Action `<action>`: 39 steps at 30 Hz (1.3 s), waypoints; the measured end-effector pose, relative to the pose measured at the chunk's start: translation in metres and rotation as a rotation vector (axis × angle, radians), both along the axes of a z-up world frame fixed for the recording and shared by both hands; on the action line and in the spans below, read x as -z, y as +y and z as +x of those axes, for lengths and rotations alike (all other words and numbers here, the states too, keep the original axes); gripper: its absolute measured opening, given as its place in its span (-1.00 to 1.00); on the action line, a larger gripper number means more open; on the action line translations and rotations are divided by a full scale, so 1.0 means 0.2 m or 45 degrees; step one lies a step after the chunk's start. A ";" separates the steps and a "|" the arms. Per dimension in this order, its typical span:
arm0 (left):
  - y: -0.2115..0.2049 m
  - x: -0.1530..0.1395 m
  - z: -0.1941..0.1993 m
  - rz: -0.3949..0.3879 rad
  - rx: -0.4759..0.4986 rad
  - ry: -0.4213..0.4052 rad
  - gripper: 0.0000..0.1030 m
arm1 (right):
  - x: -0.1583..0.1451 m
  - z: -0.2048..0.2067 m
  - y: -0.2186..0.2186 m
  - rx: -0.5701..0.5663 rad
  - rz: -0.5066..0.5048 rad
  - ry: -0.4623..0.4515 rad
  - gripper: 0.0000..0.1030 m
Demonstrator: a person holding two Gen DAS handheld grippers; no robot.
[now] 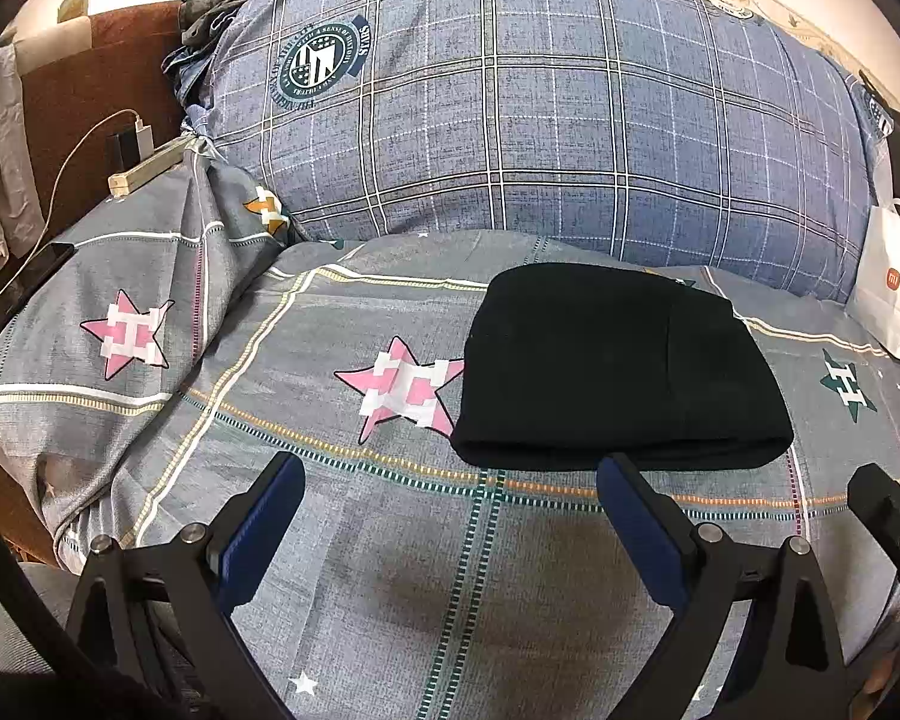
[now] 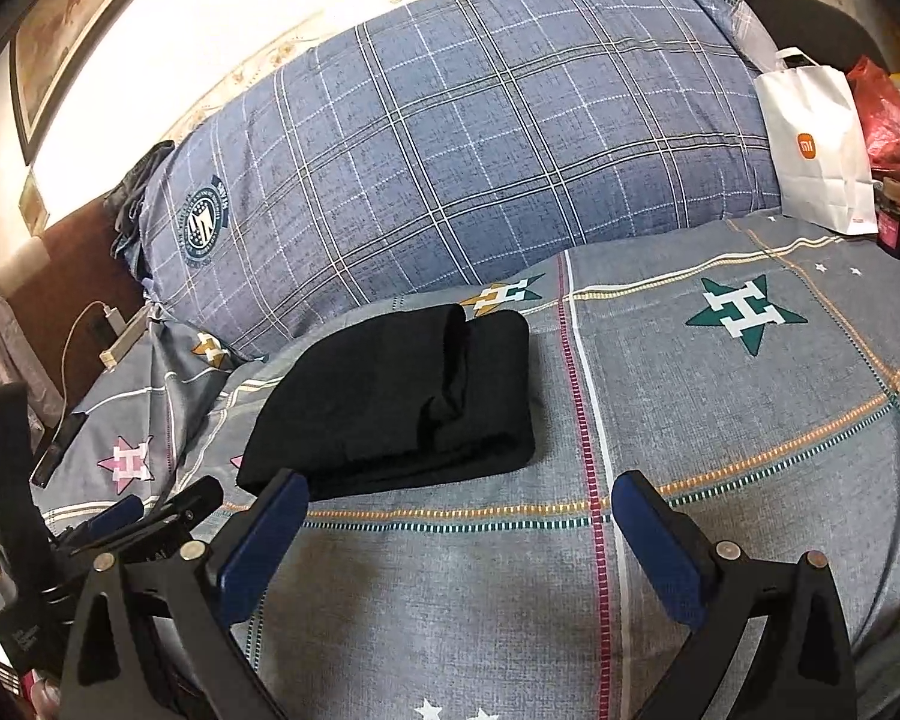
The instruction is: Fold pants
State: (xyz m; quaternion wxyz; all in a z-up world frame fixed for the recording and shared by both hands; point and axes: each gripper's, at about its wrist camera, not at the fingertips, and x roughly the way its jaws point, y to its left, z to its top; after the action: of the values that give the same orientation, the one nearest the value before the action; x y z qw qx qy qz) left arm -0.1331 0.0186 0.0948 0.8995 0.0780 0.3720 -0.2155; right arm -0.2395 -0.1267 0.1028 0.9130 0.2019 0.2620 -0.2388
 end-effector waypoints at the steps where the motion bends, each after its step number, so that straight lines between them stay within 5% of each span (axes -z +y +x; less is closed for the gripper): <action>1: 0.00 0.00 0.00 -0.001 0.002 0.002 0.90 | 0.00 0.00 0.00 -0.002 0.000 0.004 0.99; 39: 0.00 0.00 0.00 0.008 0.014 -0.005 0.90 | 0.01 0.01 0.01 -0.024 0.006 0.008 0.99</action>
State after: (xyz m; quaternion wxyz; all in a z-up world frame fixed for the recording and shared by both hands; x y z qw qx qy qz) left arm -0.1324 0.0187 0.0943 0.8988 0.0831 0.3704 -0.2191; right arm -0.2366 -0.1253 0.1001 0.9139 0.2009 0.2672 -0.2302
